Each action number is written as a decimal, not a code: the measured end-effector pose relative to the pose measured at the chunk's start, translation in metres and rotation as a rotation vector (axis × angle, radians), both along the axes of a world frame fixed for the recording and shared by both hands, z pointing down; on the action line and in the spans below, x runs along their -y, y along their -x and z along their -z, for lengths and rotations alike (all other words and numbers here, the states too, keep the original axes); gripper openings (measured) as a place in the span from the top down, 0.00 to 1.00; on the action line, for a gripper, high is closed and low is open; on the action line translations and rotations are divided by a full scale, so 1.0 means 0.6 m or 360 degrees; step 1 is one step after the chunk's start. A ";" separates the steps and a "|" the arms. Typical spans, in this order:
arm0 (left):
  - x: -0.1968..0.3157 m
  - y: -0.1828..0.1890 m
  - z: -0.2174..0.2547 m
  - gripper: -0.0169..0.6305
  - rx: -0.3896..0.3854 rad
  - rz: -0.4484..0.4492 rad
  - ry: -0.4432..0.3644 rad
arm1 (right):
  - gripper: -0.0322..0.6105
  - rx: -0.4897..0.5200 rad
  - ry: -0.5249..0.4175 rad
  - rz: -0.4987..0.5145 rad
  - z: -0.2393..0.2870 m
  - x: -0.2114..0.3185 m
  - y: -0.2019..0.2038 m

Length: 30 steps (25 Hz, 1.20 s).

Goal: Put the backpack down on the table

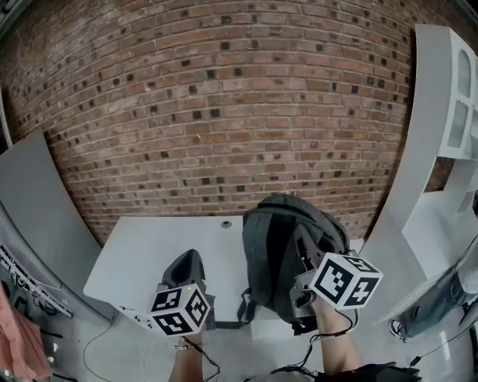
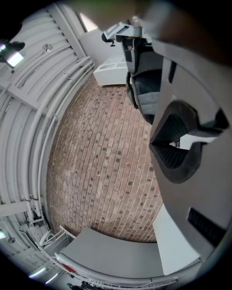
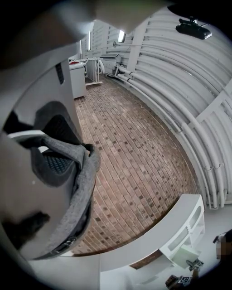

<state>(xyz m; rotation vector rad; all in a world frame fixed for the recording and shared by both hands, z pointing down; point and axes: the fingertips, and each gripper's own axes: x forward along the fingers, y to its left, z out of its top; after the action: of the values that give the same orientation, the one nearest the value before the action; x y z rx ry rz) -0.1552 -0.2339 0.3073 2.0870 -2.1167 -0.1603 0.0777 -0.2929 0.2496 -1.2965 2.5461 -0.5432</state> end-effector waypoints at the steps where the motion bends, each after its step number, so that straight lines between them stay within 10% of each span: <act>1: 0.008 0.005 -0.002 0.96 -0.0008 -0.0003 0.0002 | 0.88 -0.0006 0.0008 -0.0005 -0.001 0.010 0.004; 30: 0.265 0.063 -0.006 0.96 0.0008 -0.0033 0.0047 | 0.88 -0.0065 -0.0029 -0.0062 0.003 0.271 0.067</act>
<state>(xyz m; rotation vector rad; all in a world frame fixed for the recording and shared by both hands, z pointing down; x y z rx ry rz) -0.1929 -0.3927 0.3110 2.0940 -2.0868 -0.1201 0.0373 -0.4557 0.2479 -1.3614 2.5468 -0.4892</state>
